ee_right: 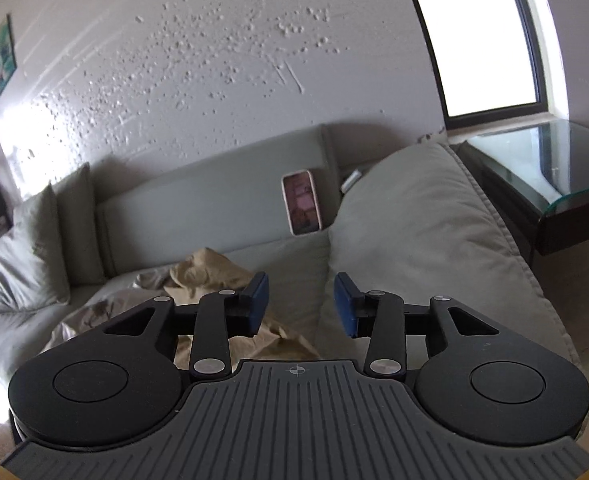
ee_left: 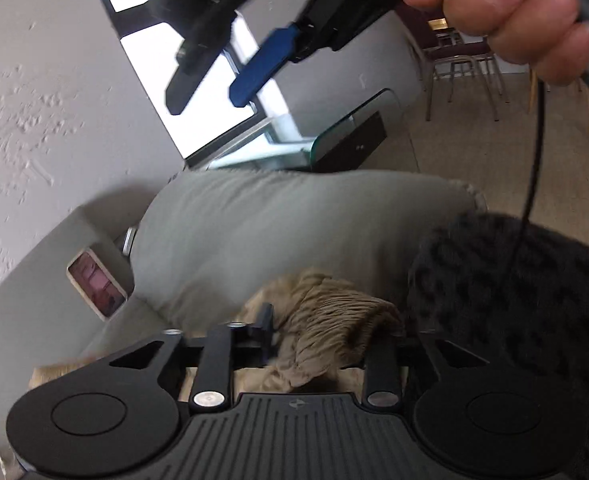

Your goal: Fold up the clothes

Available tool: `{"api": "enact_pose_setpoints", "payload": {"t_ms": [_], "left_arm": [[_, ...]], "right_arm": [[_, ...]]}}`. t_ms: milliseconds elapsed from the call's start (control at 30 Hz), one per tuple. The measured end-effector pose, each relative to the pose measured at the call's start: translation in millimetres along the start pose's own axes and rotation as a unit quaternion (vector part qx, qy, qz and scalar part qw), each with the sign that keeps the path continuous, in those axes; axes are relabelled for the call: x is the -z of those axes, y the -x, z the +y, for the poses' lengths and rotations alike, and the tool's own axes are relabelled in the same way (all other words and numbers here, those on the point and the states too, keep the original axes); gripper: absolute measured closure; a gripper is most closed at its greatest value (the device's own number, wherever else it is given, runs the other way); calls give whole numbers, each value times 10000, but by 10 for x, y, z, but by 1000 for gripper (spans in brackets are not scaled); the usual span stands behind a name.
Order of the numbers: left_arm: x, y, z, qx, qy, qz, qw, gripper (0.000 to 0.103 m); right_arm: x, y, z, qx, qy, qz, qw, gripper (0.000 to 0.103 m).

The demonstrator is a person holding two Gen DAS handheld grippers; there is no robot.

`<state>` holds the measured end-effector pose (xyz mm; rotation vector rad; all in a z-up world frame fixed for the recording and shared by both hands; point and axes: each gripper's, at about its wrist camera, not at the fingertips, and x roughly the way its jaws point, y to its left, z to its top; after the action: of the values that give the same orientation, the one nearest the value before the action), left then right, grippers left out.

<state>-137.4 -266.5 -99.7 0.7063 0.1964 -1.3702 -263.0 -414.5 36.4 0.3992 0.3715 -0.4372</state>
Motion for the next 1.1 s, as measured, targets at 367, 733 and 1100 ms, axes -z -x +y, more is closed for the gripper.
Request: {"api": "enact_pose_setpoints", "payload": {"t_ms": [367, 733, 1100], "left_arm": [[738, 914, 705, 11, 2993, 191, 9540, 43], [1113, 238, 643, 338, 4076, 1410, 9016, 45], [1134, 16, 672, 566, 4539, 1342, 8790, 48]], "right_arm": [[465, -459, 418, -640, 741, 1088, 9892, 55], [726, -385, 407, -149, 1548, 1871, 9700, 43], [882, -182, 386, 50, 2512, 2064, 9457, 37]]}}
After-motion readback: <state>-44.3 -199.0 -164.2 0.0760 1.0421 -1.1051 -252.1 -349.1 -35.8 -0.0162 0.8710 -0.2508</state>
